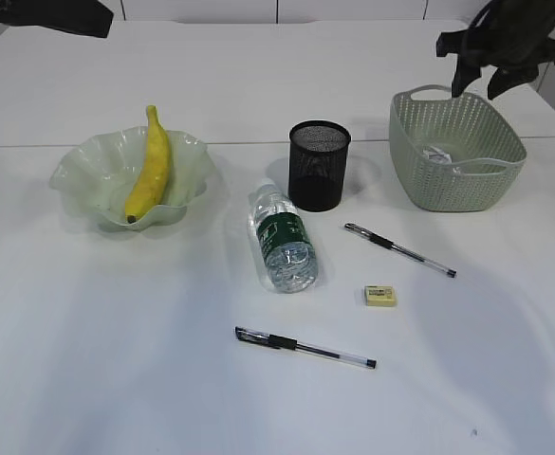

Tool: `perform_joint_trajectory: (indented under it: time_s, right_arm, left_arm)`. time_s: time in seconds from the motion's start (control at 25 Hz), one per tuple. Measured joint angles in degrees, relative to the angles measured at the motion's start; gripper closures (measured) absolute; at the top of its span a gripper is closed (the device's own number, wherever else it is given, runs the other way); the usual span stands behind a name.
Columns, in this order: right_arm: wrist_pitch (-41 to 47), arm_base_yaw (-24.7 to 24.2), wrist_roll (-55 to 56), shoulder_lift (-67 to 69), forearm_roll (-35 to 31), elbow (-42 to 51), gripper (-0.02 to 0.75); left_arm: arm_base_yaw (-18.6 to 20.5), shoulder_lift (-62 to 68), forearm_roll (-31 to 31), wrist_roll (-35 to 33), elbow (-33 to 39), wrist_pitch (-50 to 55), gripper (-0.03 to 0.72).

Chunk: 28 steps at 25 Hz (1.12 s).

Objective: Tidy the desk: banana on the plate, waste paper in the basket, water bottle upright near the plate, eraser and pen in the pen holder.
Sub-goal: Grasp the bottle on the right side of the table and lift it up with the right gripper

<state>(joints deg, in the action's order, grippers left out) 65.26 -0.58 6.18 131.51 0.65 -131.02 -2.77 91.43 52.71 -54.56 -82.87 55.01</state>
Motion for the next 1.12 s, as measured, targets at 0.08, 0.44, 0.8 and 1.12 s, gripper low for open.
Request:
perform_joint_trajectory:
  time_s: [0.08, 0.44, 0.8, 1.12]
  right_arm:
    - [0.7, 0.0, 0.0, -1.1, -0.6, 0.0, 0.349]
    - [6.1, 0.0, 0.0, -4.4, -7.5, -0.8, 0.349]
    - [6.3, 0.0, -0.7, -6.8, -20.1, -1.2, 0.23]
    - [6.3, 4.6, -1.2, -7.1, -24.6, -1.2, 0.125]
  left_arm:
    - [0.0, 0.0, 0.0, 0.0, 0.0, 0.0, 0.371]
    - [0.0, 0.0, 0.0, 0.0, 0.0, 0.0, 0.371]
    - [0.0, -2.4, 0.0, 0.0, -0.5, 0.1, 0.371]
    - [0.0, -6.0, 0.0, 0.0, -0.6, 0.1, 0.371]
